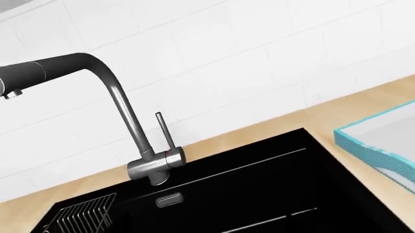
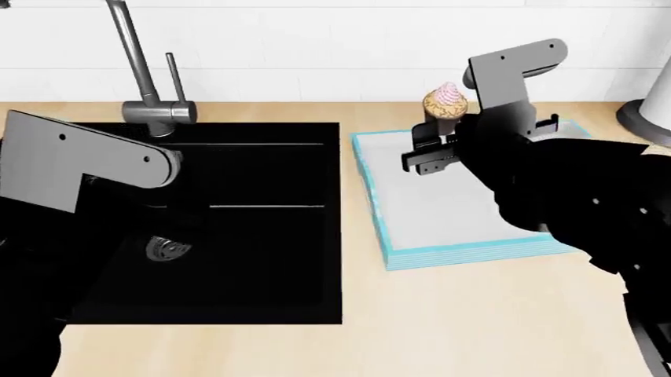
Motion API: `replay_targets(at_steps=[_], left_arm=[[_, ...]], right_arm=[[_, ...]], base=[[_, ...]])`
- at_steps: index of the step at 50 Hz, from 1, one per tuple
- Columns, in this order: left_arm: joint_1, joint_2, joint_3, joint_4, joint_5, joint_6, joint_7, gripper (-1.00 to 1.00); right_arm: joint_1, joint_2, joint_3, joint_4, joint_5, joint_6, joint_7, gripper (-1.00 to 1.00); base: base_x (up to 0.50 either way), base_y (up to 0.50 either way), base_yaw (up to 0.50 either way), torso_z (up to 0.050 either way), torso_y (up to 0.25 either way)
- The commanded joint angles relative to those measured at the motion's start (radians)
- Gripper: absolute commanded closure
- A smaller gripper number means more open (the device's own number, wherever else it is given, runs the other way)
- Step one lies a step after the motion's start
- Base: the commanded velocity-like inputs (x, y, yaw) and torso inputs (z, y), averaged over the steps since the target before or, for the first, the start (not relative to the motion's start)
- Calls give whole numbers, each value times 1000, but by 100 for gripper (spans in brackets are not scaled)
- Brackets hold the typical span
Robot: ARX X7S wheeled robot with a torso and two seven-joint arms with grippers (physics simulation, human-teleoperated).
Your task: Move the fresh-baked cupcake off the tray onto the counter, and place the bowl used for mixing into the sink.
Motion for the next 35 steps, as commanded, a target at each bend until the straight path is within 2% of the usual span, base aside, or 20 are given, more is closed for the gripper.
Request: replay_targets(at_steps=[1,35], left_arm=[[6,-5,2,2,14,9,10,-100],[18,-24,6,-2,30,30,24,-100]], right_arm=[[12,1,-18,-20,-23,0,-31,100],[4,-14,-56,9,-65,-31,-65,100]], base=[[0,500,0,0,0],[0,500,0,0,0]])
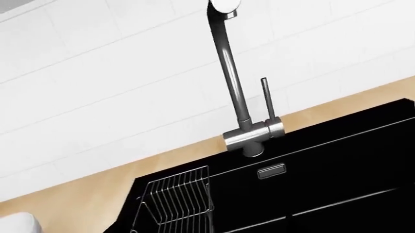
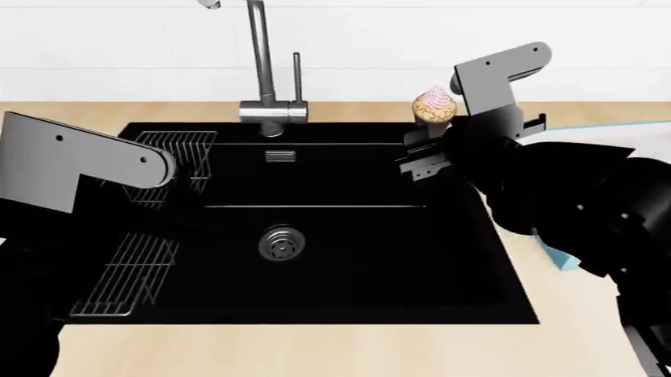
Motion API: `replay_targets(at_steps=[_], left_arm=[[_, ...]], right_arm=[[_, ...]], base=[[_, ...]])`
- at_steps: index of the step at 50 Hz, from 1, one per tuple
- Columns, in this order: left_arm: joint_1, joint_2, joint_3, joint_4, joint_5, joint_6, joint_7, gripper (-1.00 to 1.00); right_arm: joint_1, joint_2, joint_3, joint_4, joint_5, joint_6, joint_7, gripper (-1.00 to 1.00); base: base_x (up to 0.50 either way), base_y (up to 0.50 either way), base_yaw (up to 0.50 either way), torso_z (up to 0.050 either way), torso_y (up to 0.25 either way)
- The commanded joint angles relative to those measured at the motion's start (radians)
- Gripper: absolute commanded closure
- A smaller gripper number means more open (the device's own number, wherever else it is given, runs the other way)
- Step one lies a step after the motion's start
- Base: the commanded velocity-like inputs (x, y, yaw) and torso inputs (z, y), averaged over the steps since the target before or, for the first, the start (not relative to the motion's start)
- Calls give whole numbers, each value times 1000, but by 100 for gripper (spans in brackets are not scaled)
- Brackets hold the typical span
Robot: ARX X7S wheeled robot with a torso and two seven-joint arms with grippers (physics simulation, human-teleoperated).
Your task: Move the fresh-baked cupcake off the tray onto the counter, and place the bowl used for mixing into the sink.
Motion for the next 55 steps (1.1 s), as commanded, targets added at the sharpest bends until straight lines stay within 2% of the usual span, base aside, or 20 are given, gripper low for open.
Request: replay_targets(at_steps=[1,55], left_arm=[[11,-9,-2,-1,9,11,9,-100],[-2,-30,12,8,-12,26,-10,-100]], right_arm=[[0,-6,-12,10,-26,-8,-21,100],[-15,10,-29,-10,-37,-21,-26,100]], base=[[0,500,0,0,0],[0,500,0,0,0]])
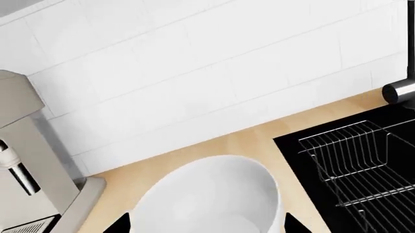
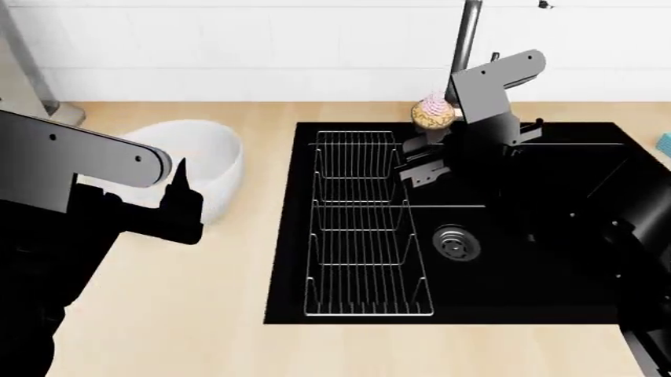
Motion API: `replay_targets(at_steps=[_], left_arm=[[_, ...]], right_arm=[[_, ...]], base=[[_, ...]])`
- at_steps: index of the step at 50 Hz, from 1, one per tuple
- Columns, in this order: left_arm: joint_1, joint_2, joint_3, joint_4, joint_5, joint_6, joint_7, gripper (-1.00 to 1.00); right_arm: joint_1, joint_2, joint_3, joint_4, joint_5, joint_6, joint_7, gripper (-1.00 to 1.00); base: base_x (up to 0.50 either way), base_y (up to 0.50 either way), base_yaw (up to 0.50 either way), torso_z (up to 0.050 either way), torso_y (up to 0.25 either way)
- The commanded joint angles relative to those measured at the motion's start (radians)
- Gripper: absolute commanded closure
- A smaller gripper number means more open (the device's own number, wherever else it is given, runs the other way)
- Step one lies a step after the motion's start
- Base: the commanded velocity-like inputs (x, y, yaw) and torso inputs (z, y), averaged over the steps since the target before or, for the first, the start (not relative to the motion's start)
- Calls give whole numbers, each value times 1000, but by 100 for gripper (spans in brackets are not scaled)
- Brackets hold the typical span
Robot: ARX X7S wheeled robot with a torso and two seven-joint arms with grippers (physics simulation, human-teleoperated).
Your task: Move the fresh-baked cupcake off the tray onto the counter, and place the bowl used for mixing into the sink.
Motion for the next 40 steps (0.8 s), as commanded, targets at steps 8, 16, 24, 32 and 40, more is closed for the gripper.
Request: replay_targets(at_steps=[8,16,24,32,40], left_arm=[[-2,-6,4,5,-2,6,-7,-100],[-15,7,20,-10,16,2,5,-100],[-2,2,20,-6,23,10,10,-100],[-4,2,22,-7,25,13,12,-100],[-23,7,30,-11,17,9,8,-100]], right_arm=[[-3,9,1,-18,-7,3,-5,100],[-3,11,-1,-19,-8,4,-5,100],[-17,21,4,-32,1,3,5,100],[-37,64,29,-139,72,27,3,100],[-75,122,65,-342,220,75,33,100]], base=[[0,500,0,0,0],[0,485,0,0,0],[0,216,0,0,0],[0,0,0,0,0],[0,0,0,0,0]])
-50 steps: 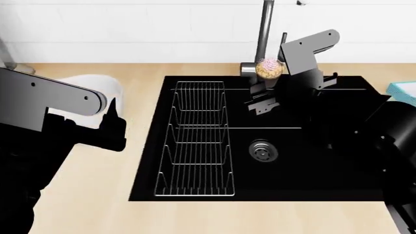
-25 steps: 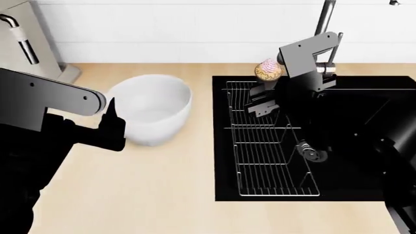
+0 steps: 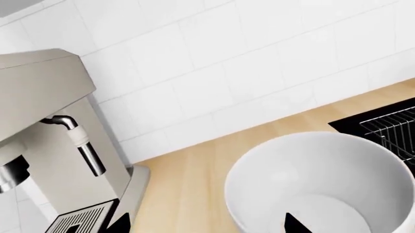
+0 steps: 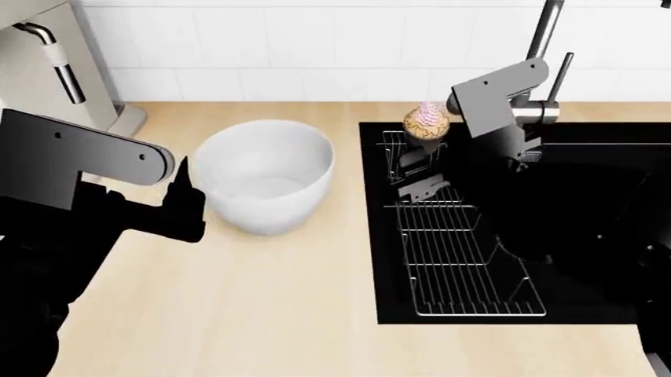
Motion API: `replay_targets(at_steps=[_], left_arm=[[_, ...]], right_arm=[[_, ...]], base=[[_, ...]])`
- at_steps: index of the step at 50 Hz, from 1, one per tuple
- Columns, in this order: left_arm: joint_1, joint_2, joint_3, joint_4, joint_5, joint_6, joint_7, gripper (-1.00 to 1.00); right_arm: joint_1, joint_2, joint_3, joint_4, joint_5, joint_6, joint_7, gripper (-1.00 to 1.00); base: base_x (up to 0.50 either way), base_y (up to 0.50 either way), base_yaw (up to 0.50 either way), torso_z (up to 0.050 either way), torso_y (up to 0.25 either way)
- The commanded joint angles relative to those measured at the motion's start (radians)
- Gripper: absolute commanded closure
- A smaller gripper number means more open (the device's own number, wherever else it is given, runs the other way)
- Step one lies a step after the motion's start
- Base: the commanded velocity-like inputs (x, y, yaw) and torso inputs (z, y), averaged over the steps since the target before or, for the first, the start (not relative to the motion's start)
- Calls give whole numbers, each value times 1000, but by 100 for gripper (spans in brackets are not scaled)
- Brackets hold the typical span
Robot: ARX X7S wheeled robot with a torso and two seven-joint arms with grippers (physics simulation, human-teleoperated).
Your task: Move the fresh-baked cupcake off the tray onto the counter, and place the bowl used for mixing into the sink.
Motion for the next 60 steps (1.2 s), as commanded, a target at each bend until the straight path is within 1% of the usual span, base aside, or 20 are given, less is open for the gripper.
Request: replay_targets(at_steps=[1,3,6,8,12,16,25,32,37,43,48,60], left_arm=[[-18,3,8,-4,-9,-3,-4,-100],[-18,1,7,-3,-11,-1,-5,-100],[-19,1,7,-3,-12,0,-6,-100],[-25,4,11,1,-20,-2,-15,-100],[-38,-5,8,1,-41,-5,-25,-100],[-25,-6,5,5,-30,3,-20,-100],[-41,-13,7,9,-55,0,-37,-100],[-35,-11,10,8,-40,5,-30,-100],[-23,-15,8,12,-35,12,-26,-100],[-34,-17,14,10,-48,5,-40,-100],[-32,-16,18,13,-47,7,-38,-100],[-9,-41,0,29,-57,25,-40,-100]], right_arm=[[-38,69,46,-223,154,54,28,100],[-47,87,66,-293,233,68,54,100],[-47,101,67,-360,293,92,81,100],[-41,111,58,-431,330,118,125,100],[-24,124,58,-511,434,140,183,100],[-25,127,53,-561,493,142,219,100],[-50,87,23,-634,519,135,218,100],[-62,64,19,-661,550,111,222,100],[-100,39,2,-659,478,112,171,100],[-149,-27,-35,-639,373,99,95,100],[-177,-60,-63,-617,299,88,37,100],[-229,-127,-102,-470,152,20,-88,100]], base=[[0,0,0,0,0],[0,0,0,0,0],[0,0,0,0,0],[0,0,0,0,0],[0,0,0,0,0],[0,0,0,0,0],[0,0,0,0,0],[0,0,0,0,0],[0,0,0,0,0],[0,0,0,0,0],[0,0,0,0,0],[0,0,0,0,0]])
